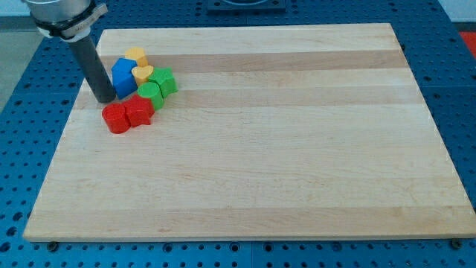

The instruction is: Slide red star towards center

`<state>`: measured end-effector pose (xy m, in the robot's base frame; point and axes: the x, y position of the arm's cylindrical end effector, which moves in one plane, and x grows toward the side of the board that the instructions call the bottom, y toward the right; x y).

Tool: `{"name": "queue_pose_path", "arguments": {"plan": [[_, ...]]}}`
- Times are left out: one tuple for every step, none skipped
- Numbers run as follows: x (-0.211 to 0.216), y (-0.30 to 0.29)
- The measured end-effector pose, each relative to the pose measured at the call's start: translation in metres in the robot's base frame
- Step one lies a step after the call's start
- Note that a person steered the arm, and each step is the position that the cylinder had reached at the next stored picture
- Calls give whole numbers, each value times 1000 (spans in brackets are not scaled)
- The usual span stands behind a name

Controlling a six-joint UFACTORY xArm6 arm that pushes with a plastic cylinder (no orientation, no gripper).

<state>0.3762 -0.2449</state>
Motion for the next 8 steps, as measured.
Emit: {"name": "queue_pose_path", "arguments": {"plan": [[-1,3],[7,9],[19,16],[22,16],[26,6],[49,-12],[64,-15],[64,-8]]}}
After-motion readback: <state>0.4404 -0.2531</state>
